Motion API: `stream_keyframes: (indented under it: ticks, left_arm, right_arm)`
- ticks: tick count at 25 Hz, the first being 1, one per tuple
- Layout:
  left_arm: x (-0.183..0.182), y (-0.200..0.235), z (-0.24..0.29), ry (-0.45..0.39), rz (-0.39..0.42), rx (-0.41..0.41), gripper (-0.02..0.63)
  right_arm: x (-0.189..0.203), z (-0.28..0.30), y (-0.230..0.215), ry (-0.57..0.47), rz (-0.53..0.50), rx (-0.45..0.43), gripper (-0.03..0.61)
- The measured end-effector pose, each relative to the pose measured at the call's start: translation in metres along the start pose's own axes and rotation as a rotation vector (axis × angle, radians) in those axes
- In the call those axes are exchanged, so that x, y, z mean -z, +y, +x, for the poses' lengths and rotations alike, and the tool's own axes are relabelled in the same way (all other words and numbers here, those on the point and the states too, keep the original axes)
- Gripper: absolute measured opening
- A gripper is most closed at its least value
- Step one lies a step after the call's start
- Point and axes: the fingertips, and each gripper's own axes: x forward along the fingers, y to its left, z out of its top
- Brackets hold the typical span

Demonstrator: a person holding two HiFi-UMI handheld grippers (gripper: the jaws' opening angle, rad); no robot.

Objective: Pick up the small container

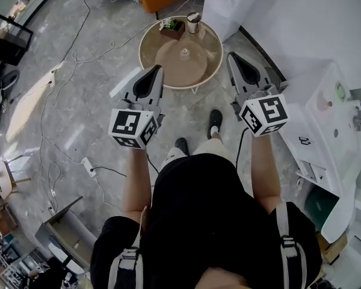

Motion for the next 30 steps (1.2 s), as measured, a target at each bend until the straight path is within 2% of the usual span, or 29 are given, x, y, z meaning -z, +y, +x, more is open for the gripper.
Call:
stream_keyframes:
  ticks: [5, 10, 16, 21, 25, 30]
  left_arm:
    - [-0.013, 0.005, 0.047, 0.015, 0.023, -0.045, 0.02]
    - [-0.015, 0.003, 0.091, 0.029, -0.004, -0.111, 0.02]
    - [0.006, -0.001, 0.137, 0.048, -0.051, -0.225, 0.02]
    - [0.028, -0.001, 0.158, 0.044, -0.074, -0.336, 0.02]
    - [0.053, -0.004, 0.172, 0.061, -0.084, -0.339, 0.02]
    - [0.089, 0.001, 0.183, 0.069, -0.11, -0.313, 0.02]
  right_arm:
    - [-0.011, 0.041, -0.044, -0.015, 0.011, -0.061, 0.005]
    - [-0.016, 0.07, -0.088, -0.011, 0.014, -0.128, 0.005]
    - [0.001, 0.097, -0.136, 0.026, 0.026, -0.213, 0.005]
    - [0.026, 0.113, -0.155, 0.066, 0.027, -0.286, 0.005]
    - [0.059, 0.123, -0.157, 0.107, 0.021, -0.325, 0.005]
    - [0.106, 0.133, -0.153, 0.183, 0.039, -0.332, 0.005]
